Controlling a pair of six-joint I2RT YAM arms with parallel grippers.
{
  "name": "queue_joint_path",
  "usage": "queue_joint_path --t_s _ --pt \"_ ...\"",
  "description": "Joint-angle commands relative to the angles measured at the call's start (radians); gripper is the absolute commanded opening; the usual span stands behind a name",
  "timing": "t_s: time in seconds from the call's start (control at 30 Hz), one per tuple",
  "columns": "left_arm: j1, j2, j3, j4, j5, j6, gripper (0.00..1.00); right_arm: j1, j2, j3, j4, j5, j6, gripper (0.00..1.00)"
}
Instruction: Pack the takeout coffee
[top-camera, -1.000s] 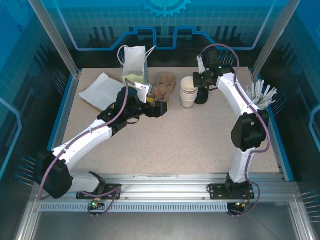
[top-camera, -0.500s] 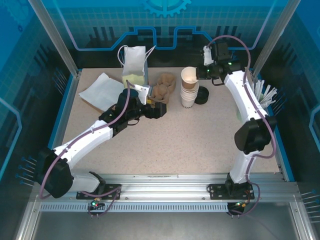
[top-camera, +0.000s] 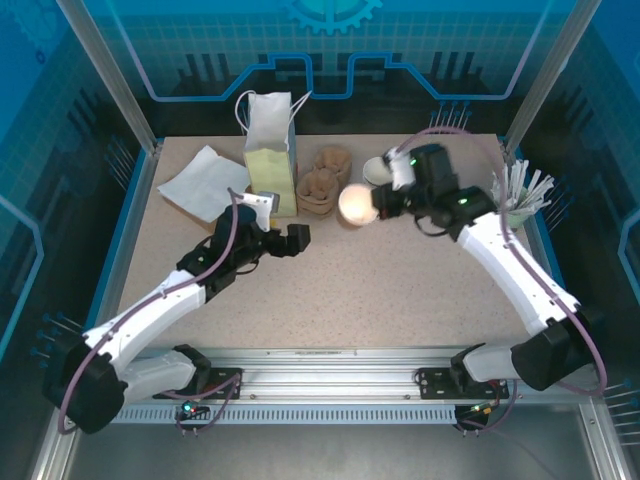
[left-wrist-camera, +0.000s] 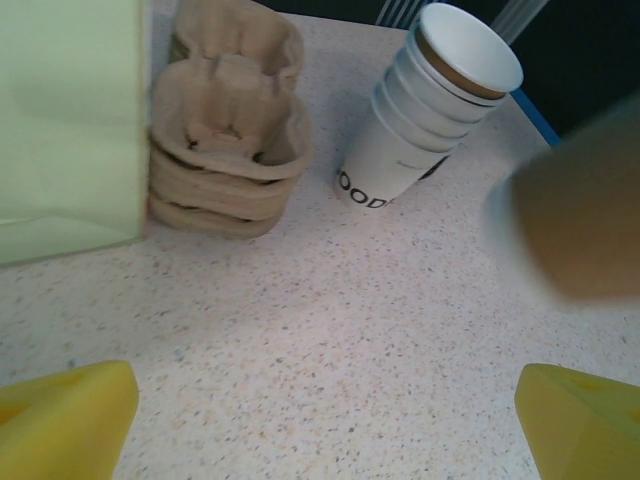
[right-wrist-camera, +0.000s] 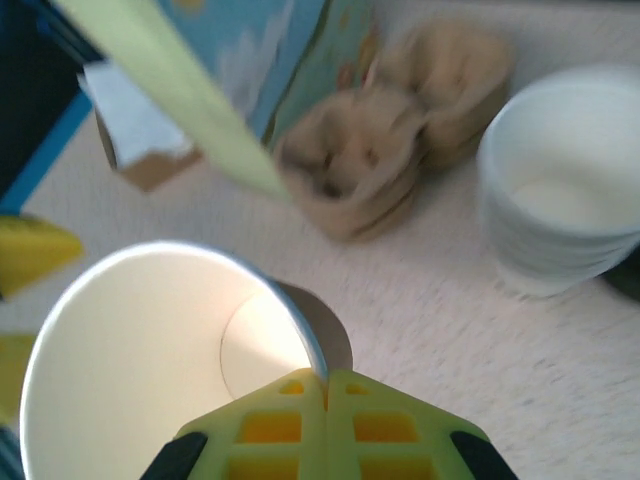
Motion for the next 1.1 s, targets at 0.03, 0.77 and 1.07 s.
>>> queue_joint_path --t_s 0.03,0.77,1.07 --pt "0.009 -0.094 -0.064 -0.045 -0.092 -0.027 0.99 0.111 0.058 -0.164 0.203 -0.005 0.029 0.02" --pt "0.009 -0.134 -0.063 -0.089 -0.098 -0.020 0.98 0.243 0.174 -0.232 0.258 0.055 0.005 0.38" --pt "0.010 -0.130 -0.077 -0.003 -0.035 -0.053 0.99 0.149 -0.090 -0.181 0.118 0.213 -0.055 0.66"
